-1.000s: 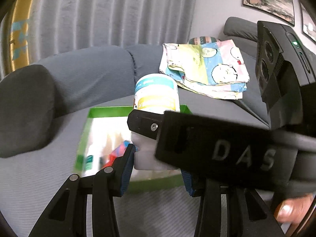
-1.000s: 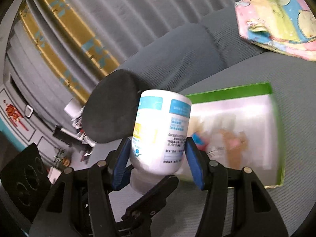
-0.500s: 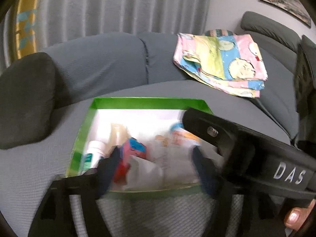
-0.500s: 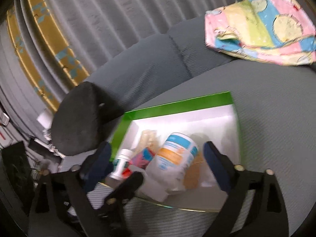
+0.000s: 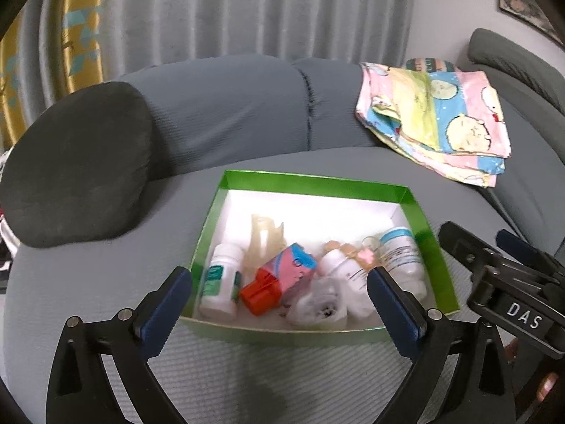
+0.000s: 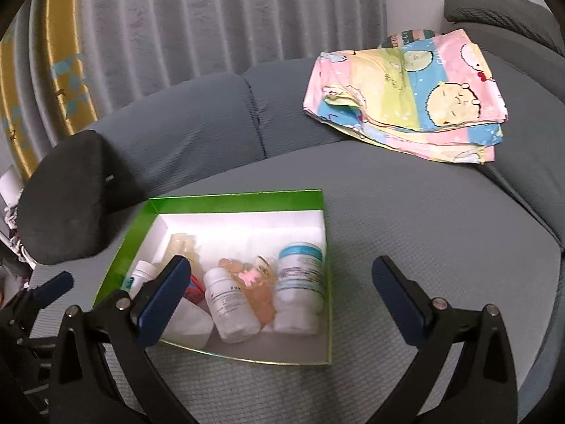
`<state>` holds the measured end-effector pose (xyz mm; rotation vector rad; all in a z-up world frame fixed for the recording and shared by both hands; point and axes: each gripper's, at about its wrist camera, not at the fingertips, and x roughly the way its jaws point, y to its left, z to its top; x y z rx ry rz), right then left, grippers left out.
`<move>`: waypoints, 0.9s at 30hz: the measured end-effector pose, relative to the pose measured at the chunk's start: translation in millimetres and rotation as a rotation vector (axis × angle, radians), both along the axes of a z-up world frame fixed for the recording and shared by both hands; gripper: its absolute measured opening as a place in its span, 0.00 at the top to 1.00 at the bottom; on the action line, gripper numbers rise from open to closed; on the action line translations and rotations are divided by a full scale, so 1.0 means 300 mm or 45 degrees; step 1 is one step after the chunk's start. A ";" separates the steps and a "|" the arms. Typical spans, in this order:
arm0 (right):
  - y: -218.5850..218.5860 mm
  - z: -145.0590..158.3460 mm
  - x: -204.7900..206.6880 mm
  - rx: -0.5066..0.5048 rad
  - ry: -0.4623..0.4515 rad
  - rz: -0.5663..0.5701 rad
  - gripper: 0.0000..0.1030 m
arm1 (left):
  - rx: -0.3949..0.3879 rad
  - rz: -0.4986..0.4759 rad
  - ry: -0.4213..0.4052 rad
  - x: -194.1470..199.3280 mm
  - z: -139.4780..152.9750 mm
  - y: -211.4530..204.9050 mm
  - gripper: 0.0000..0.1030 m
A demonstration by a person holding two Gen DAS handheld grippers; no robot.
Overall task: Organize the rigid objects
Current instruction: 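Withdraw the right gripper from the box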
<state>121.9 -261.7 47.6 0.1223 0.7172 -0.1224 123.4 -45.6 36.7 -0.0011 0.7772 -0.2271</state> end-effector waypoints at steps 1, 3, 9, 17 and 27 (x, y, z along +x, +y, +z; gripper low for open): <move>-0.004 -0.001 0.000 -0.005 0.012 -0.013 0.01 | -0.003 -0.002 0.024 0.003 -0.002 0.001 0.03; -0.014 -0.003 -0.006 -0.007 0.031 -0.028 0.01 | -0.010 0.015 0.039 0.004 0.000 0.009 0.03; -0.018 -0.022 -0.011 -0.057 0.110 -0.017 0.01 | -0.097 0.052 0.098 0.007 0.030 0.048 0.03; -0.002 -0.014 -0.028 -0.062 0.122 0.020 0.01 | -0.020 0.120 0.162 0.006 0.050 0.052 0.01; 0.009 -0.017 -0.014 -0.062 0.163 0.023 0.01 | 0.056 0.147 0.283 0.044 0.010 0.046 0.01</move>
